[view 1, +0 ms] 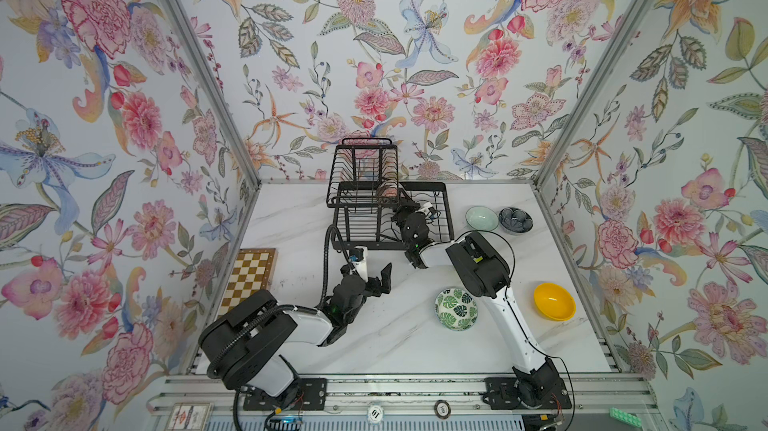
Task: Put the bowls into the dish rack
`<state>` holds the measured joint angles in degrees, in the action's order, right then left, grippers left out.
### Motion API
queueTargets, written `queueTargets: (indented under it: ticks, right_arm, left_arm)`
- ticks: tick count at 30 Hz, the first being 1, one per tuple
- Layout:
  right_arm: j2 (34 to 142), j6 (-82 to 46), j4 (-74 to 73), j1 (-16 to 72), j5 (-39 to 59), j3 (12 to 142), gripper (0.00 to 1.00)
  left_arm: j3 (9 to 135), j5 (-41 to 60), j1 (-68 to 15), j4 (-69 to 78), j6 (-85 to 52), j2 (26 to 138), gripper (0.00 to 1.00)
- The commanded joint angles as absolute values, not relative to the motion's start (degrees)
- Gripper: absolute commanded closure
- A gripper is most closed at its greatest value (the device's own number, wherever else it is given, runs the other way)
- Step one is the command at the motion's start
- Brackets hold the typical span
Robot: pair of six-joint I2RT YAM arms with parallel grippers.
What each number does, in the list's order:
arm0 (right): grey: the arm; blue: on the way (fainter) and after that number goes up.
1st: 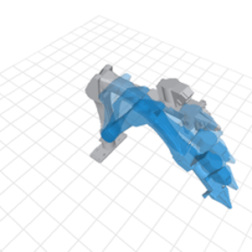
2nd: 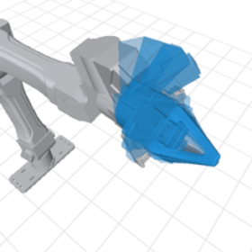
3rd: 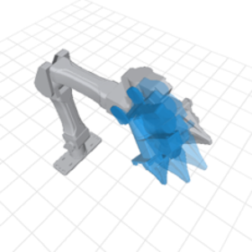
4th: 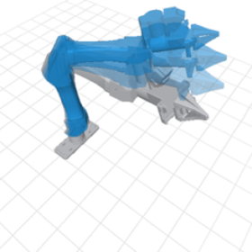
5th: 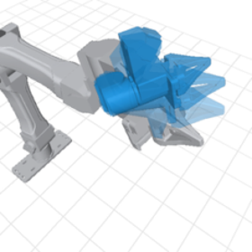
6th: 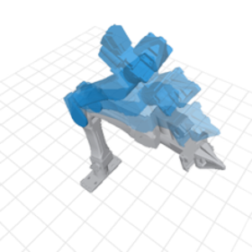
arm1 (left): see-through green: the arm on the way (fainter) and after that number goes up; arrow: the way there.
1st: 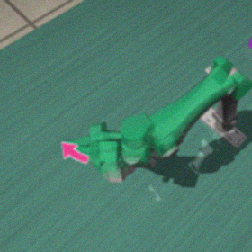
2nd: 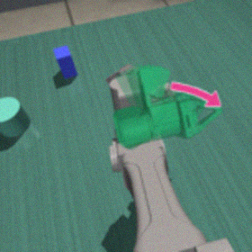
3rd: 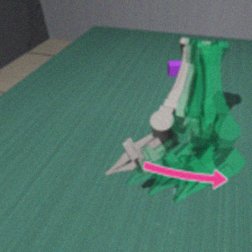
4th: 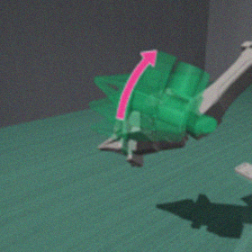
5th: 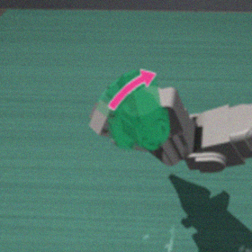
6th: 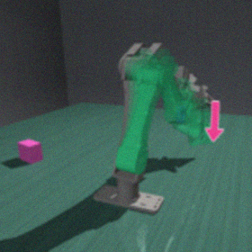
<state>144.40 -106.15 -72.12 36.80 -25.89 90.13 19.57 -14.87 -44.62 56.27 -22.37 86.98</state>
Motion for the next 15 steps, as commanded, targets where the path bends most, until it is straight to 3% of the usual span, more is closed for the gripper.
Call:
queueTargets:
  ticks: [1, 15]
  right_arm:
    - [147.29, -106.81, -72.76, 36.74, -28.74, 91.52, 1.00]
    - [149.10, -108.66, -71.44, 37.65, -31.46, 90.69, 1.00]
  left_arm:
    - [18.81, -16.39, -44.11, 57.96, -22.28, 85.39, 0.01]
    - [17.06, -16.66, -44.06, 58.41, -22.50, 83.72, 0.01]
